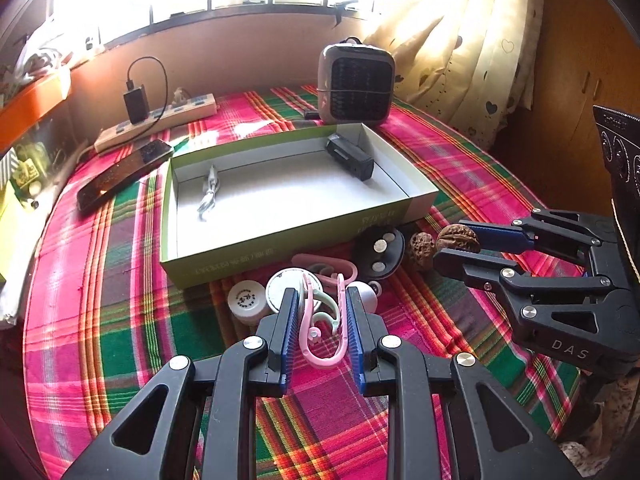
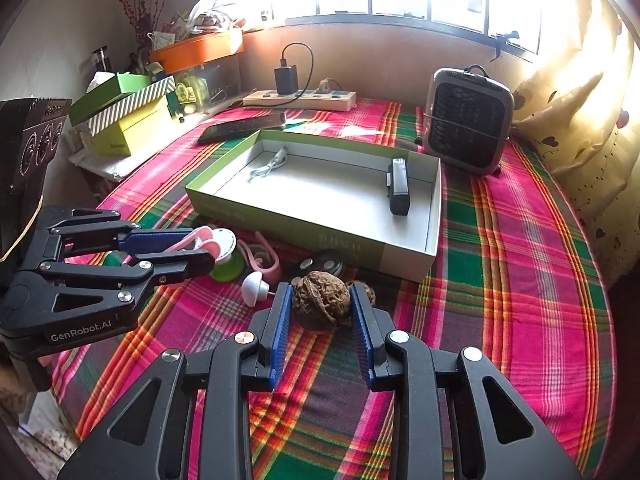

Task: Organize objects
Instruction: 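Carry the pink clip and walnut over the white box with both tools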

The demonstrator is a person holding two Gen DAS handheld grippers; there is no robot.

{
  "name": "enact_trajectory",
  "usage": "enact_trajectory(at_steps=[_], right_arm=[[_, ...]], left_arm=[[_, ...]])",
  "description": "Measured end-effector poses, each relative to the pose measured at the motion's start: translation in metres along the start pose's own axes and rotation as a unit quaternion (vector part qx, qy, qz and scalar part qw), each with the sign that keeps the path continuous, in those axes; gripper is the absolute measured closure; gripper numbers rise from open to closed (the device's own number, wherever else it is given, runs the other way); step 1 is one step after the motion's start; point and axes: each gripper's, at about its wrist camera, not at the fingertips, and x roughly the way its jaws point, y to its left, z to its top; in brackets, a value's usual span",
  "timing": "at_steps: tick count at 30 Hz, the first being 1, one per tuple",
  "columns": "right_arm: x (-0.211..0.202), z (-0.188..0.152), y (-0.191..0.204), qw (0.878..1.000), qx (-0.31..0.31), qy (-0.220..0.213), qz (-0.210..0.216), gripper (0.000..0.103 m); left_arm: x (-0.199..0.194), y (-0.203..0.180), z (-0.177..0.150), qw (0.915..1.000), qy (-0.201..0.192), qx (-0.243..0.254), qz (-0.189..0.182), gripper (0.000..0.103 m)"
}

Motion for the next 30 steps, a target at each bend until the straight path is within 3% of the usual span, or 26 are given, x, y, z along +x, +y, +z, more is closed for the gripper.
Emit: enact_trajectory(at_steps=[14,30], right_arm=[[0.024,0.045,-0.008,1.0,-0.008,-0.005,0.008,0.073],[0.092,0.103,-0.017,0.999,-0.027,0.014,0.017,0.073]], left_arm=[[0.011,0.032,0.031,0.9995,-0.006,-0.025,0.019,0.082],[0.049,0.06,0.061,0.998,0.001,-0.052,0.035,0.082]])
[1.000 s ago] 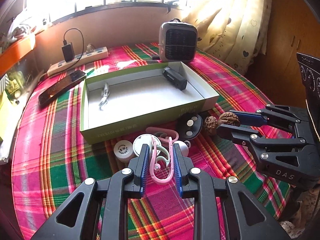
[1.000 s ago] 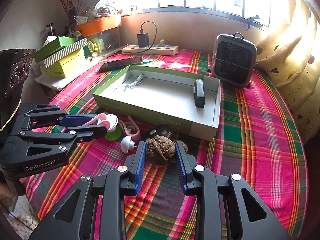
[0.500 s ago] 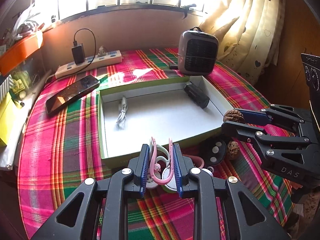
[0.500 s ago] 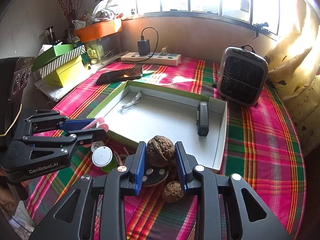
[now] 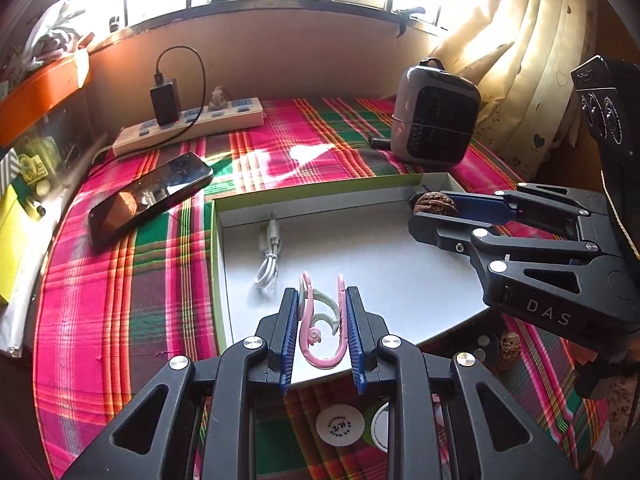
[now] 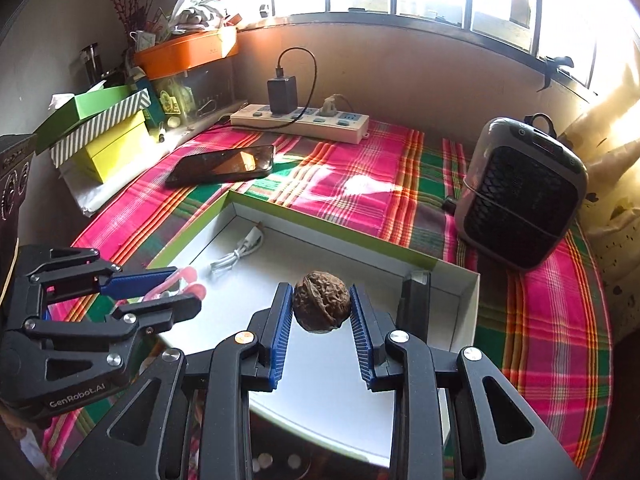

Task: Organize objects
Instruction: 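Carry the pink clip and walnut over the white box with both tools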

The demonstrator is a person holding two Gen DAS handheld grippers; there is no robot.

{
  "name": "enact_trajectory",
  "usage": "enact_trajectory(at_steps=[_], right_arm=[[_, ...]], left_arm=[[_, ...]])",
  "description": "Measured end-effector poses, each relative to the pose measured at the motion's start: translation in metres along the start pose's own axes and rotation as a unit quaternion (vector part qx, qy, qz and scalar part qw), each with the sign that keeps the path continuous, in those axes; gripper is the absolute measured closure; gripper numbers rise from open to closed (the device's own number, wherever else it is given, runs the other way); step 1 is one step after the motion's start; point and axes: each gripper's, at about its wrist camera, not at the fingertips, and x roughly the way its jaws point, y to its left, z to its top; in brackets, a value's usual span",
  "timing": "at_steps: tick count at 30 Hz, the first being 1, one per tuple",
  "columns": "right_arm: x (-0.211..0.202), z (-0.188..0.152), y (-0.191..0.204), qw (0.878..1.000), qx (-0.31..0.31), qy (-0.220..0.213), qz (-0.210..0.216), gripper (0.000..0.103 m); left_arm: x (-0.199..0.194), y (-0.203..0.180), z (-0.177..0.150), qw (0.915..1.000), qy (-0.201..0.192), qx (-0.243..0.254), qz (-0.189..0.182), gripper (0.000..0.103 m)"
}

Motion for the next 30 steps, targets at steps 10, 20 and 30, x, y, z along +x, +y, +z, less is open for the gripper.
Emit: enact_trajectory(at_steps=[10,20,30], right_arm=[[0.042,0.016,-0.01,0.999,0.001,0.039,0.003,0.073],[0.063,0.022,-0.009,0.998,-0.006,0.065,-0.011,0.073],[0.071,0.023,-0.01,0.997,-0.004,0.078,-0.017,0.073]], left_arm=[[0.027,0.003,0.009,0.9998,0.013,0.001,0.017,0.082],[0.042,0.005,0.012,0.9994,0.027,0.001,0.021,0.082],[0.049,0.008,0.012,0.9992,0.033,-0.006,0.019,0.082]])
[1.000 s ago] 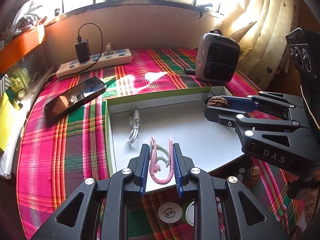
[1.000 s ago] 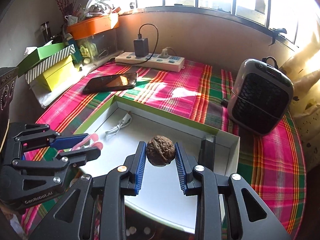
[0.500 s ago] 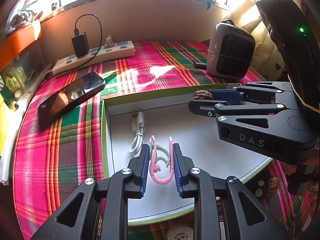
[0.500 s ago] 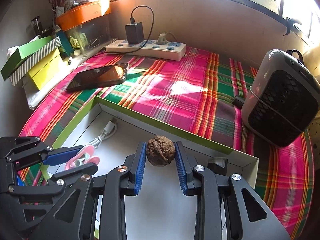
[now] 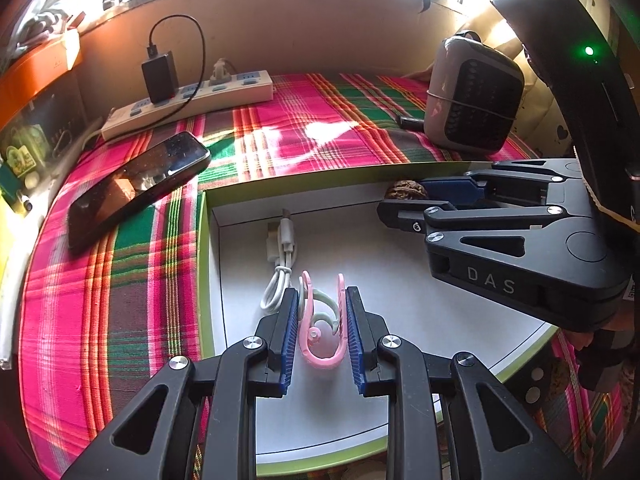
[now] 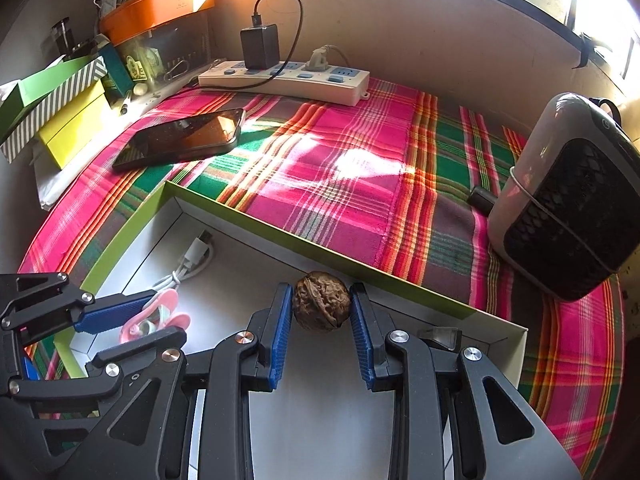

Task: Organize objects
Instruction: 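Carry the pink clip and walnut over the white box with both tools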

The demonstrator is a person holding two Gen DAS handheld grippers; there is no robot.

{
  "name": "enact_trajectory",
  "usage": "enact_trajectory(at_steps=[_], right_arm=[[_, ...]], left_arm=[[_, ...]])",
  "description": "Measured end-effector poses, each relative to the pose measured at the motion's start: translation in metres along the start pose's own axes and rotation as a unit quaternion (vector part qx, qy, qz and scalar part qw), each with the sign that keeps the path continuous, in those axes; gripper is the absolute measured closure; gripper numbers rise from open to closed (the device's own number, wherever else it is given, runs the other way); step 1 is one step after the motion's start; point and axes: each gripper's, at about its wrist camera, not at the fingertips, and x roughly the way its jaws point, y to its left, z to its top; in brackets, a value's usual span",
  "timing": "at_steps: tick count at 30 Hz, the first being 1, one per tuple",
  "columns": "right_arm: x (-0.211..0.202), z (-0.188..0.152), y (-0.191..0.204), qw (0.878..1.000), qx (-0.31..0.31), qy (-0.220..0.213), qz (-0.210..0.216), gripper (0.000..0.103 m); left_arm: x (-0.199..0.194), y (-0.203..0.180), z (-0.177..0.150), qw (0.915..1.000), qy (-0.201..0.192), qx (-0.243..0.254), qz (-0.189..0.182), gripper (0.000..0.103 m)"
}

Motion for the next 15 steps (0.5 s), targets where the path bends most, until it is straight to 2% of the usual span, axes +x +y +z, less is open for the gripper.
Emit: enact_trajectory(at_steps=[15], right_arm=[[0.0049,0.0008,0.0014,1.0,-0.006,0.016,-0.014,0.073]], left_arm=[[0.0007,0.0001,0.0006,1.0,0.001,0.002,0.002,0.082]])
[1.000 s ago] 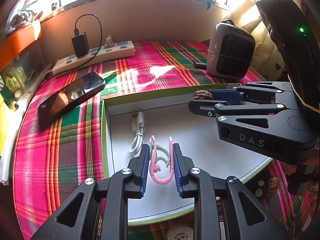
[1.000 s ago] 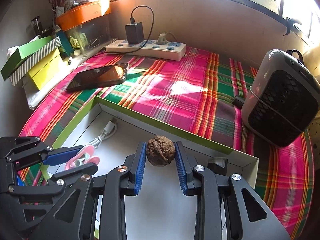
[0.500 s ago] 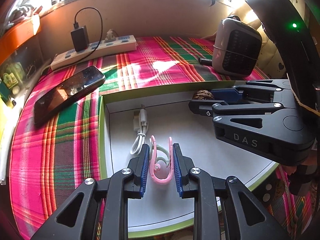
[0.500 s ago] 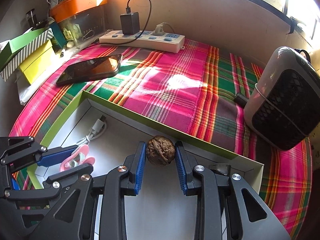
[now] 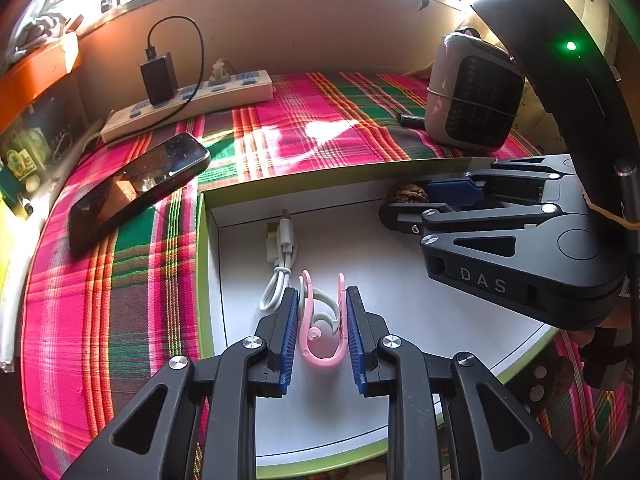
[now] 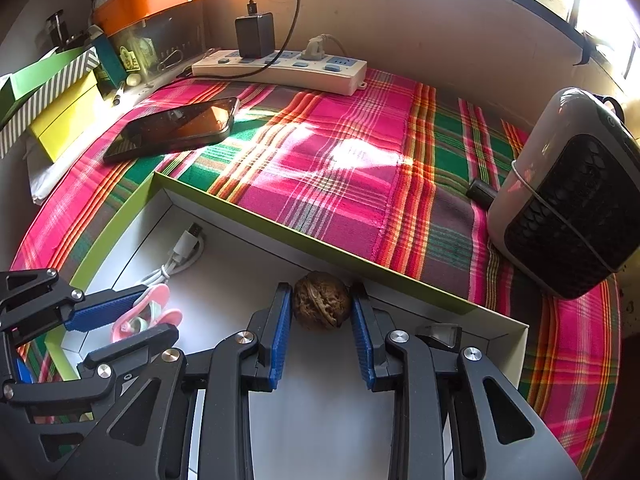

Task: Organize objects
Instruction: 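Carry the pink clip and walnut over the white box with both tools, then open the right tool to drop the walnut while the left tool releases the pink clip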

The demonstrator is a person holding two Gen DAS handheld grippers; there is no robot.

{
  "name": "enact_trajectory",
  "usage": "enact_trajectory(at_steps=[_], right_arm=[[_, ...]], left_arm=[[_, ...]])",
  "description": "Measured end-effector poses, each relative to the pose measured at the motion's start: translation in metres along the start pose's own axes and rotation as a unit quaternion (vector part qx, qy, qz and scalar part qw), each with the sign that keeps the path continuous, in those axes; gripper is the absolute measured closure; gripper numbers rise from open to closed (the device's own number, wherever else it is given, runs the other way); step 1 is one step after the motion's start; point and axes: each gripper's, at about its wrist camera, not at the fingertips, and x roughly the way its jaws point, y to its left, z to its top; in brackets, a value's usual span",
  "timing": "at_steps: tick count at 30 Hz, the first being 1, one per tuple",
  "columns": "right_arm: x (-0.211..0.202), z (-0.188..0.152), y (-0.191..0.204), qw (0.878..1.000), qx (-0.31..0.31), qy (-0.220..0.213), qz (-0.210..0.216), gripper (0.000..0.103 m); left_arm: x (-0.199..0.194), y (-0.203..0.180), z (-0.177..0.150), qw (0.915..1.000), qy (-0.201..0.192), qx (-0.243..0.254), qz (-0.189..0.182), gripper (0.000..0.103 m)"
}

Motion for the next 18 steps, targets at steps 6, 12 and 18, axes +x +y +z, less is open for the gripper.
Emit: enact_trajectory(at_steps=[6,12,18], right_arm=[[-0.0001,-0.0002,0.0001,1.0,0.001,0.0,-0.001,0.073],[-0.0004,-0.001,0.0001,1.0,0.003,0.0,-0.004,0.073],[-0.0038,-0.0013,0.0004,1.0,0.005,-0.003,-0.007,0.063]], left_arm=[[-0.0003,-0.0004,0.0002,1.0,0.001,0.003,0.003,0.082],[0.0,-0.0012,-0.0002,1.0,0.001,0.004,0.001,0.08],[-0.0004,0.0005,-0.0023,1.0,0.003,0.004,-0.001,0.075]])
